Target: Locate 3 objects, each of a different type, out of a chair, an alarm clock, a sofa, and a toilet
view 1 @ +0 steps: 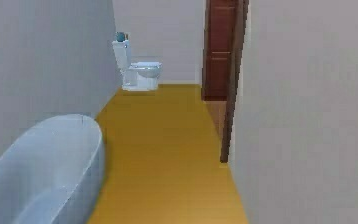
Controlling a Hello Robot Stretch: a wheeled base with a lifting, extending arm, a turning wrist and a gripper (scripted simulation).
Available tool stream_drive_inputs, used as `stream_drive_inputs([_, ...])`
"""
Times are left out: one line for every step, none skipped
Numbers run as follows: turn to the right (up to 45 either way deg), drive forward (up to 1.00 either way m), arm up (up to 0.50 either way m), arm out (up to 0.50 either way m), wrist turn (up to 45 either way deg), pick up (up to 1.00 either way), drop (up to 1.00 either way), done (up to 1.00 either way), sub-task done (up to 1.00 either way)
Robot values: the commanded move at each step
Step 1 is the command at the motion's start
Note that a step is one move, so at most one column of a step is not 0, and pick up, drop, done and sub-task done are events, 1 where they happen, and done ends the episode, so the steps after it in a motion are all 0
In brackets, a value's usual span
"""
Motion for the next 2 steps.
stream_drive_inputs([0.0,1.00,0.00,0.00,0.0,0.00,0.00,0.00,0.00])
stream_drive_inputs([0.0,1.00,0.00,0.00,0.0,0.00,0.00,0.00,0.00])
